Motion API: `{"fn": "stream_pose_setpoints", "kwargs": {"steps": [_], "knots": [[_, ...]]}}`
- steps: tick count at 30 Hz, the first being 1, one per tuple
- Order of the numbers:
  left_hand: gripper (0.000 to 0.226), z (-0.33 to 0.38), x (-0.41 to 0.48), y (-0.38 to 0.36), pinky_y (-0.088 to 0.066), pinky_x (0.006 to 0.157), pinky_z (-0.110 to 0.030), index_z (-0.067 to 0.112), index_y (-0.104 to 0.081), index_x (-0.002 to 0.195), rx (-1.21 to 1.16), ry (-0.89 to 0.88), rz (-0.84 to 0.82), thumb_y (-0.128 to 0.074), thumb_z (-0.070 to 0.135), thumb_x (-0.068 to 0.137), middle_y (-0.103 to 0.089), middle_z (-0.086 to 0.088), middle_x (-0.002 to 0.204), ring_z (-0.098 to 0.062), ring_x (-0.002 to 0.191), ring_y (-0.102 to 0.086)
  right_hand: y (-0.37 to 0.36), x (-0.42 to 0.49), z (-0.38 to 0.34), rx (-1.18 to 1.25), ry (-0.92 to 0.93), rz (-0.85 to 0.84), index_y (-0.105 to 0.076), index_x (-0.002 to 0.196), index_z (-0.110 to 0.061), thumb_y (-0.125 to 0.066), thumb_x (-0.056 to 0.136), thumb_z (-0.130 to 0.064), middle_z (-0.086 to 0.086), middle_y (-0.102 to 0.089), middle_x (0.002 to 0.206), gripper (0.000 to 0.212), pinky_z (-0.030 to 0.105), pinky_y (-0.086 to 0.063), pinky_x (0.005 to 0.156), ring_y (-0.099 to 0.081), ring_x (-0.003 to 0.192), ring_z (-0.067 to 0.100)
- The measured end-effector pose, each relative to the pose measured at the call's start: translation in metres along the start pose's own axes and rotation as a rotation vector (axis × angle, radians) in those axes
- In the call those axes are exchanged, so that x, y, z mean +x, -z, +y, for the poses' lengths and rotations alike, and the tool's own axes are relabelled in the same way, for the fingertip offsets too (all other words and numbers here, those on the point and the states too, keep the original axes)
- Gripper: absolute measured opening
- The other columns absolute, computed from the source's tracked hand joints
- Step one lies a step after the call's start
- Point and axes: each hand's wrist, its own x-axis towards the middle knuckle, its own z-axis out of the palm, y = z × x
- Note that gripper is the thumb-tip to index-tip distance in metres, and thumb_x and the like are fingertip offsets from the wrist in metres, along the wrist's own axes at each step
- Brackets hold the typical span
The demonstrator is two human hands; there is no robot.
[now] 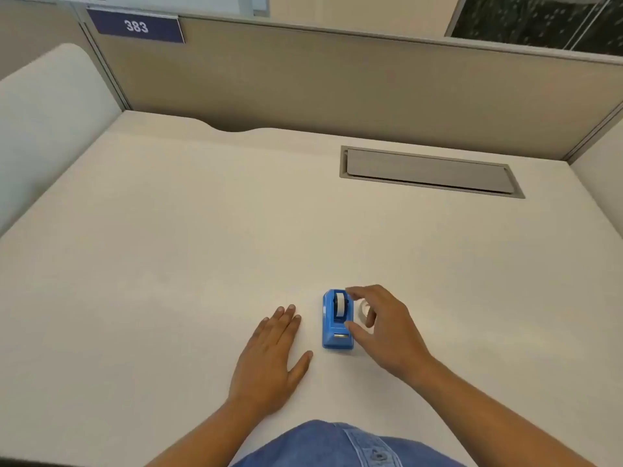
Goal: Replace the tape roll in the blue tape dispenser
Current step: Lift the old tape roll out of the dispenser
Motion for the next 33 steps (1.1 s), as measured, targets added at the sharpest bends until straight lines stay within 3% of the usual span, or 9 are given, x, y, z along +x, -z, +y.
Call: {"fn": "stream_pose_setpoints", "kwargs": {"steps": [9, 14, 18, 20, 23, 28, 33], "knots": [[0.061, -0.001, 0.001, 0.0, 0.003, 0.117, -0.024, 0.024, -0.022, 0.151, 0.005, -0.048, 0.057, -0.023, 0.054, 0.098, -0.012, 0.01, 0.159, -0.007, 0.146, -0.009, 0.0, 0.023, -0.001, -0.039, -0.036, -0.183, -0.051, 0.126, -0.045, -0.074, 0.079, -0.027, -0.026, -0.05, 0.124, 0.055, 0.016, -0.05, 0.073, -0.056, 0.065, 0.002], [0.068, 0.007, 0.007, 0.003, 0.003, 0.119, -0.026, 0.027, -0.017, 0.152, -0.12, -0.005, 0.077, -0.028, 0.062, 0.094, -0.011, 0.014, 0.158, -0.003, 0.146, -0.006, -0.001, 0.028, 0.0, -0.054, -0.02, -0.203, -0.054, 0.123, -0.044, -0.075, 0.08, -0.026, -0.026, -0.054, 0.121, 0.051, 0.013, -0.047, 0.074, -0.054, 0.069, -0.007], [0.078, 0.023, 0.022, 0.013, -0.004, 0.115, -0.02, 0.042, -0.01, 0.147, -0.368, -0.013, 0.114, -0.036, 0.078, 0.082, -0.013, 0.023, 0.153, 0.019, 0.136, 0.0, -0.002, 0.032, 0.001, -0.076, 0.029, -0.217, -0.06, 0.121, -0.036, -0.075, 0.08, -0.022, -0.02, -0.058, 0.118, 0.046, 0.013, -0.044, 0.08, -0.047, 0.074, -0.016], [0.088, 0.027, 0.03, 0.016, -0.01, 0.114, -0.022, 0.051, -0.003, 0.143, -0.42, -0.046, 0.079, -0.048, 0.081, 0.074, -0.017, 0.024, 0.152, 0.019, 0.134, -0.005, -0.002, 0.033, -0.001, -0.087, 0.034, -0.222, -0.061, 0.121, -0.032, -0.075, 0.08, -0.02, -0.017, -0.059, 0.115, 0.045, 0.016, -0.047, 0.081, -0.049, 0.077, -0.012], [0.096, 0.03, 0.043, 0.014, -0.005, 0.116, -0.024, 0.061, 0.002, 0.138, -0.426, -0.081, 0.04, -0.057, 0.083, 0.065, -0.021, 0.024, 0.152, 0.015, 0.134, -0.011, -0.003, 0.034, -0.003, -0.087, 0.035, -0.224, -0.062, 0.119, -0.03, -0.075, 0.079, -0.017, -0.017, -0.06, 0.106, 0.044, 0.015, -0.047, 0.078, -0.052, 0.075, -0.006], [0.099, 0.025, 0.056, 0.003, -0.009, 0.121, -0.037, 0.043, -0.016, 0.146, -0.43, -0.111, 0.043, -0.063, 0.078, 0.066, -0.032, 0.022, 0.15, 0.006, 0.138, -0.026, -0.003, 0.036, -0.005, -0.093, 0.022, -0.208, -0.064, 0.111, -0.033, -0.075, 0.078, -0.017, -0.02, -0.06, 0.095, 0.038, 0.013, -0.046, 0.07, -0.056, 0.072, -0.001], [0.096, 0.024, 0.056, 0.0, -0.001, 0.119, -0.025, 0.044, -0.018, 0.145, -0.37, -0.129, 0.055, -0.058, 0.082, 0.066, -0.042, 0.022, 0.146, 0.013, 0.131, -0.031, 0.0, 0.04, -0.008, -0.116, 0.025, -0.241, -0.065, 0.105, -0.031, -0.075, 0.076, -0.018, -0.018, -0.06, 0.09, 0.033, 0.021, -0.051, 0.07, -0.058, 0.07, 0.003]]}}
